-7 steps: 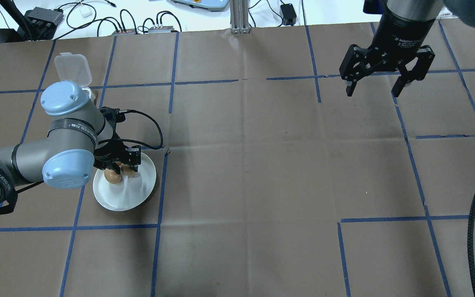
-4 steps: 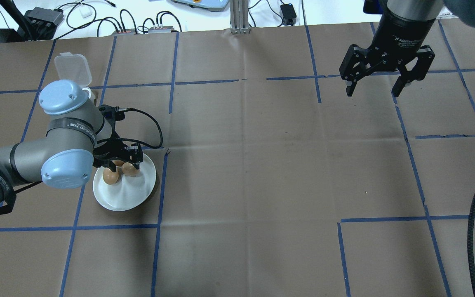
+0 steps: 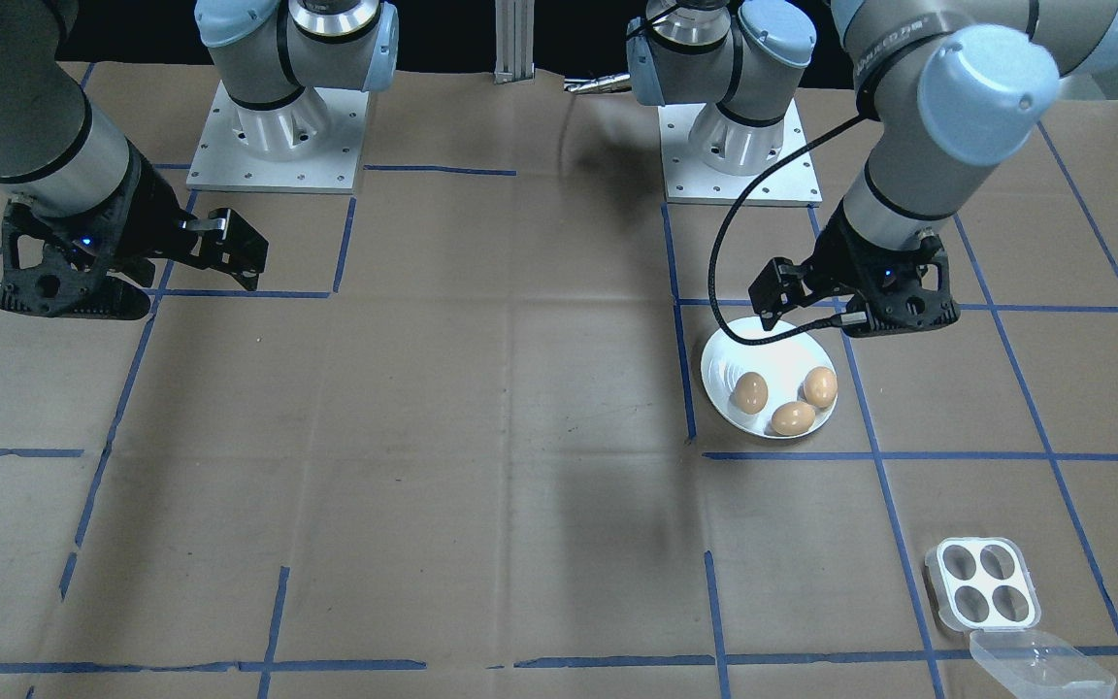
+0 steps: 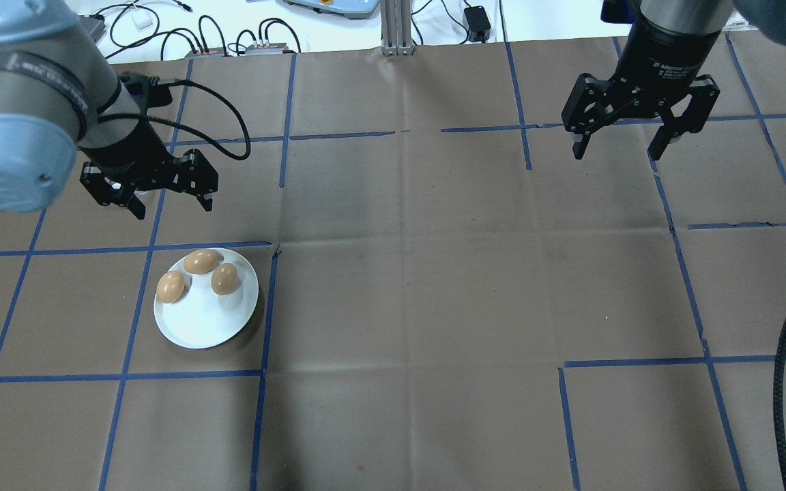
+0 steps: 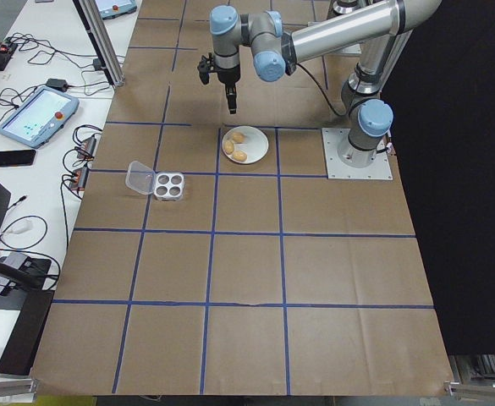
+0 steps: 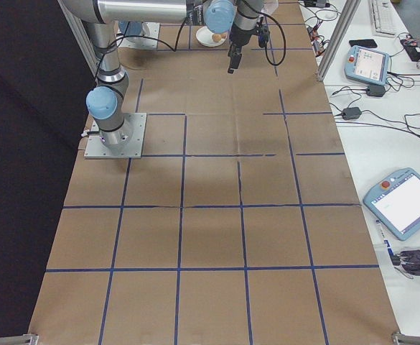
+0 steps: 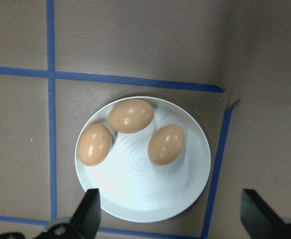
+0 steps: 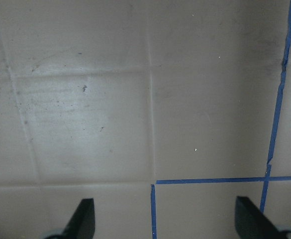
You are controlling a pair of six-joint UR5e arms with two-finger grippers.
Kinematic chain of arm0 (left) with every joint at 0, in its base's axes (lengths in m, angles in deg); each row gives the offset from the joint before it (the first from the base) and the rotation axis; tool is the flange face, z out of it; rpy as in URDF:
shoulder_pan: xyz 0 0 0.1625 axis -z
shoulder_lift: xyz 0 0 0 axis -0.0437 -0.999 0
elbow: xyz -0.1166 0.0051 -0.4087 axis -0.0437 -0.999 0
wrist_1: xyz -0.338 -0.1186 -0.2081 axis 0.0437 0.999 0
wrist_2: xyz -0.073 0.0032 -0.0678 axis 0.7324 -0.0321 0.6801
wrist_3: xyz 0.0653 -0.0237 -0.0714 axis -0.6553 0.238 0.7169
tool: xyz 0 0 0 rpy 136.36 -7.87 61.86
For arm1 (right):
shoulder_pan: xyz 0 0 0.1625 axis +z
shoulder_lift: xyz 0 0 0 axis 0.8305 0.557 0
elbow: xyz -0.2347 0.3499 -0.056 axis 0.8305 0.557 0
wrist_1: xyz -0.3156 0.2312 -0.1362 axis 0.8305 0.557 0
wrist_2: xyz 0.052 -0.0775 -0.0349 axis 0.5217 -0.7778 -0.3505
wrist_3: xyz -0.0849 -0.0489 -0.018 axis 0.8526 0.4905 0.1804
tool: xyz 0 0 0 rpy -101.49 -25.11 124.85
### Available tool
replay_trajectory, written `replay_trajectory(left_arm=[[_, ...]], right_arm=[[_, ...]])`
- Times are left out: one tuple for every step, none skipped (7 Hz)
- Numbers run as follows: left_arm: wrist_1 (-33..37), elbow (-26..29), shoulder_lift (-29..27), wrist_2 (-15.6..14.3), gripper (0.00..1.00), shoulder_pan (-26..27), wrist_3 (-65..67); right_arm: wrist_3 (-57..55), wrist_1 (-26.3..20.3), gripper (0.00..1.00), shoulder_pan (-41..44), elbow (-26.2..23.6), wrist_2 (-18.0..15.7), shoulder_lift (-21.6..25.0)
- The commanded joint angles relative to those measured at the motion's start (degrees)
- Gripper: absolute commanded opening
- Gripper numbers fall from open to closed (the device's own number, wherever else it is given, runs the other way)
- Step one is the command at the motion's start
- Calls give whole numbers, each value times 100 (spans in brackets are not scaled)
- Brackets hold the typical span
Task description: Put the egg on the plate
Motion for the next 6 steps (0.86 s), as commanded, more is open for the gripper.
replay_trajectory(left_arm=[[885, 775, 109, -4, 99, 520, 357], [878, 750, 223, 22, 99, 574, 357], [869, 646, 294, 31, 99, 575, 357], [799, 540, 330, 31, 99, 583, 375], [799, 539, 321, 40, 99, 583, 375], [799, 539, 295, 49, 99, 583, 349]], right_arm=[[0, 0, 100, 0, 0, -4, 1], [0, 0, 100, 0, 0, -4, 1], [0, 0, 100, 0, 0, -4, 1], [0, 0, 100, 0, 0, 5, 1], [0, 0, 100, 0, 0, 5, 1], [0, 0, 100, 0, 0, 5, -8]])
